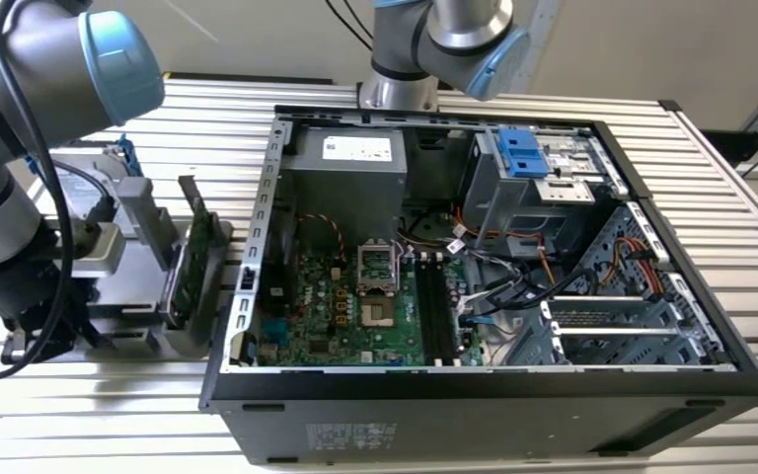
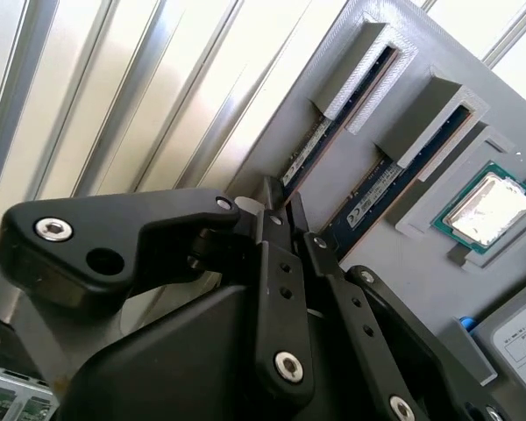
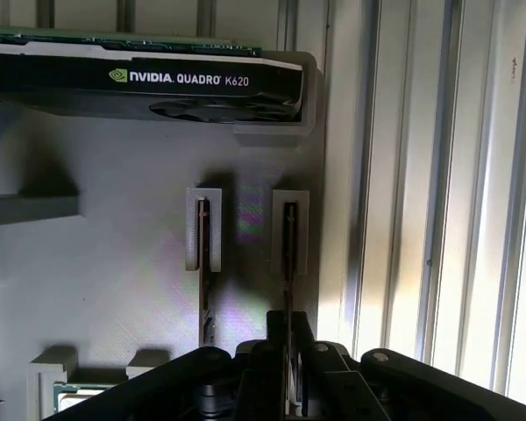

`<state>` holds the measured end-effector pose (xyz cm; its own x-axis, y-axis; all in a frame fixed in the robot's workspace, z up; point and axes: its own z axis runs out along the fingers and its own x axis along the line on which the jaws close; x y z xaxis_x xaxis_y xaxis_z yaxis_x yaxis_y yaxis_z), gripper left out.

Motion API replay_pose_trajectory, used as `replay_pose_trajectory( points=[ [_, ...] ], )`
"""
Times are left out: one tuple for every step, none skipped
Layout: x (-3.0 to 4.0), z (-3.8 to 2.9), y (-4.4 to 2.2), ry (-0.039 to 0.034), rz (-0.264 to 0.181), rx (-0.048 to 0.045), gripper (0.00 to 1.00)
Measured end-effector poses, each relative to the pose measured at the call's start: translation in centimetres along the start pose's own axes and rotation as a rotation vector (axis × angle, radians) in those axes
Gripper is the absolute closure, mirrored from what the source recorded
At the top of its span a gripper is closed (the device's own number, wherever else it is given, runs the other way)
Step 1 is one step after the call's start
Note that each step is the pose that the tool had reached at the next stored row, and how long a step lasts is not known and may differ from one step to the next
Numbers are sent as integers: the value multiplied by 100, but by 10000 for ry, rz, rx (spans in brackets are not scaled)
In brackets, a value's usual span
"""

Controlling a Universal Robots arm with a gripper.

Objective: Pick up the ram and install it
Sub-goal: 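Pick up the ram and move it above insertion slot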

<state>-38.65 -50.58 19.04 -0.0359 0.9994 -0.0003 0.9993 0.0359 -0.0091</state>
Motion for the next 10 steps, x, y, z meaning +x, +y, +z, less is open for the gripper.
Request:
replay_pose_trajectory(
  points=[
    [0, 0, 0, 1, 0, 0, 100],
    [0, -2, 0, 2, 0, -2, 100],
    [0, -6, 0, 1, 1, -1, 100],
    [0, -12, 0, -1, 0, 1, 100],
    [0, -18, 0, 0, 0, 0, 100],
    [0, -24, 0, 0, 0, 0, 100],
    [0, -30, 0, 0, 0, 0, 100],
    [0, -37, 0, 0, 0, 0, 100],
    [0, -44, 0, 0, 0, 0, 100],
    [0, -52, -1, 0, 0, 0, 100]
  ],
)
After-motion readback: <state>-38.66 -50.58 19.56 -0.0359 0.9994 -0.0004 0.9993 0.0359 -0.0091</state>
